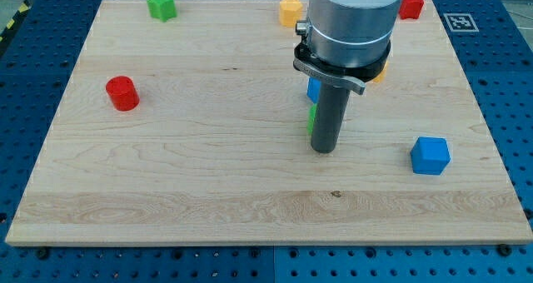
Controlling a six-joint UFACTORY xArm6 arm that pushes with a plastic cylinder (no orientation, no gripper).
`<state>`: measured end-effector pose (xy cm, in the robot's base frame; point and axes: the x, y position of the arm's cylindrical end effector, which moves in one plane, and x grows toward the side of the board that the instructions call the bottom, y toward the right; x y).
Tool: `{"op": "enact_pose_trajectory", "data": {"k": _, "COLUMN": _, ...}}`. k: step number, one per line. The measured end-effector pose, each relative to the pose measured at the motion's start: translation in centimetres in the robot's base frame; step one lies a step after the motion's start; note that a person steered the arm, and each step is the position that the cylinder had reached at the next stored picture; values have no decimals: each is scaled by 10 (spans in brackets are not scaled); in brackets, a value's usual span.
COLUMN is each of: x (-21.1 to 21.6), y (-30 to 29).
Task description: Push the green circle to the right center
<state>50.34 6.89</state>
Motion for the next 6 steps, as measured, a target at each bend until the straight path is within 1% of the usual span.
{"op": "enact_pose_trajectory", "data": {"k": 1, "x": 0, "y": 2}}
{"op": "enact_pose_trajectory", "data": {"k": 2, "x": 21, "y": 2}}
{"op": "enact_pose_trajectory", "data": {"k": 3, "x": 21, "y": -25}}
{"op": "enact_pose_trajectory", "data": {"k": 5, "x": -6, "y": -25}}
{"op": "enact_pose_trajectory", "data": {"k": 6, "x": -10, "y": -24}}
